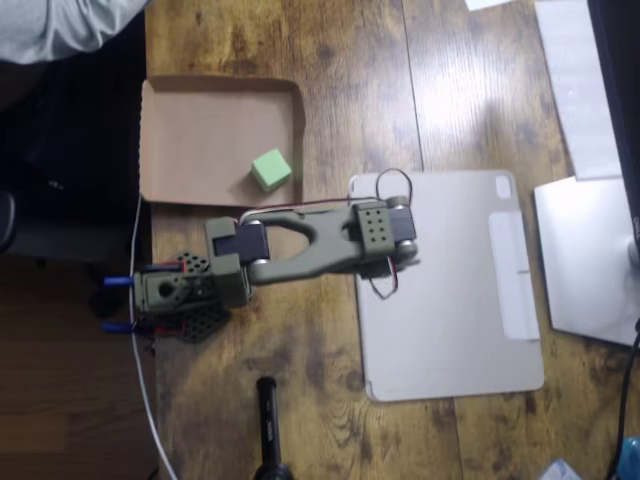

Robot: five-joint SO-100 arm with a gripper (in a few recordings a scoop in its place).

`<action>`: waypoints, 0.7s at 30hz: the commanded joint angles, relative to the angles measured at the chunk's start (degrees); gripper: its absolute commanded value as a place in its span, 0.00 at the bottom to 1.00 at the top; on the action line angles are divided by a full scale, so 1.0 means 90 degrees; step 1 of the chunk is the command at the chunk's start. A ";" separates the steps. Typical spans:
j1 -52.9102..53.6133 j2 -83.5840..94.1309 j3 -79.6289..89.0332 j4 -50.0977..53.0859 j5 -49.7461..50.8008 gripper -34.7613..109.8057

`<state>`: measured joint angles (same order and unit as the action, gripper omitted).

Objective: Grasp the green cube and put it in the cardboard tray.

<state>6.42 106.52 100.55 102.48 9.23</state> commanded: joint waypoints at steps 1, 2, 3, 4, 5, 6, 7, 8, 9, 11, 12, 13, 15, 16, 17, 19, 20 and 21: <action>-0.0020 0.0361 0.0352 0.0078 -0.0078 0.24; 0.0000 0.0293 0.0352 0.0078 -0.0059 0.24; 0.0039 0.0215 0.0352 0.0078 0.0029 0.24; 0.0068 0.0137 0.0352 0.0078 0.0137 0.24; 0.0068 0.0010 0.0361 0.0078 0.0234 0.24; 0.0049 -0.0117 0.0361 0.0078 0.0313 0.24; 0.0029 -0.0264 0.0361 0.0078 0.0332 0.24; 0.0029 -0.0410 0.0361 0.0088 0.0332 0.24; 0.0029 -0.0518 0.0361 0.0098 0.0273 0.24; 0.0020 -0.0615 0.0361 0.0098 0.0059 0.24; 0.0020 -0.0615 0.0361 0.0098 -0.0068 0.24; 0.0020 -0.0596 0.0361 0.0098 -0.0186 0.24; 0.0010 -0.0479 0.0361 0.0098 -0.0322 0.24; 0.0029 -0.0410 0.0361 0.0098 -0.0332 0.24; 0.0049 -0.0332 0.0361 0.0098 -0.0342 0.24; 0.0166 -0.0195 0.0342 0.0107 -0.0449 0.24; 0.0225 -0.0117 0.0342 0.0107 -0.0430 0.24; 0.0273 -0.0068 0.0342 0.0107 -0.0420 0.24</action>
<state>7.03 102.13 103.01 102.57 5.36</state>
